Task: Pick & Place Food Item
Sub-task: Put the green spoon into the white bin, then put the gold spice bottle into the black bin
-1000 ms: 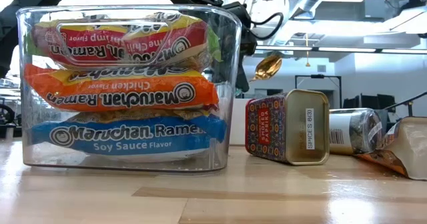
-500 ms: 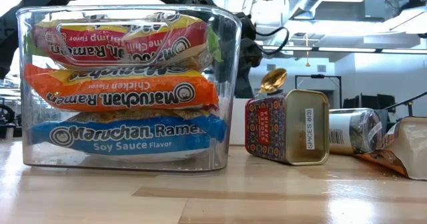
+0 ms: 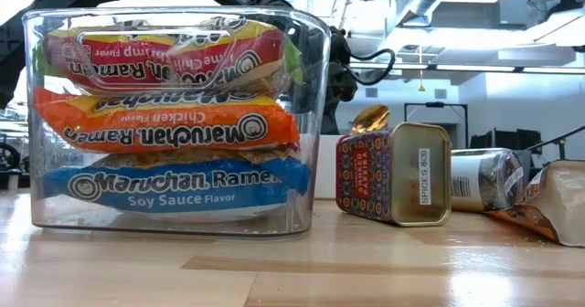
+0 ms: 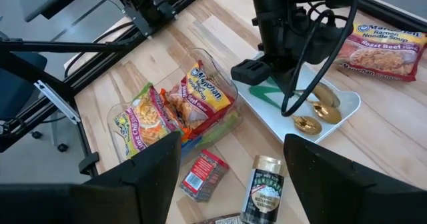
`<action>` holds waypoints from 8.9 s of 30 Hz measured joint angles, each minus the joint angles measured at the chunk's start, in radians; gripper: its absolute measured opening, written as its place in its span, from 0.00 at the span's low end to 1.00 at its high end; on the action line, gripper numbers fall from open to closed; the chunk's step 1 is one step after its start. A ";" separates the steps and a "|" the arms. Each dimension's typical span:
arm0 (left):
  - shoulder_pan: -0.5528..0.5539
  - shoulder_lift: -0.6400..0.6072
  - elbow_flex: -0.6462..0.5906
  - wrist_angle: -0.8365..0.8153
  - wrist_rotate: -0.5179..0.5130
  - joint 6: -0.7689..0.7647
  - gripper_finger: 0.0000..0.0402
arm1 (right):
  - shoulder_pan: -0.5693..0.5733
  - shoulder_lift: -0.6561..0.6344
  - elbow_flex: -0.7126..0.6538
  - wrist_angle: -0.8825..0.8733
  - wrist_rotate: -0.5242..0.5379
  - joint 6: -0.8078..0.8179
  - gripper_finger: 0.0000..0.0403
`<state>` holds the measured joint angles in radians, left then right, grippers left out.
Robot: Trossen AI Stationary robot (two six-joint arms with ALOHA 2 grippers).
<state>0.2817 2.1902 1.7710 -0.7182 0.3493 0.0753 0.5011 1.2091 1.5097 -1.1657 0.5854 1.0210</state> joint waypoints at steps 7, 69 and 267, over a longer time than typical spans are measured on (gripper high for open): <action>-0.002 0.004 0.000 -0.003 -0.001 -0.001 0.00 | 0.000 0.000 0.000 -0.002 0.000 0.000 0.64; -0.261 -0.929 -0.424 0.135 -0.105 -0.076 0.21 | 0.119 0.000 0.000 -0.056 0.054 0.084 0.64; -0.412 -0.923 -0.753 0.978 -0.451 -0.428 0.85 | 0.072 0.062 -0.454 0.951 0.494 -0.209 0.63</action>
<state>-0.1304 1.2669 1.0180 0.2599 -0.1021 -0.3523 0.5734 1.2713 1.0554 -0.2143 1.0795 0.8119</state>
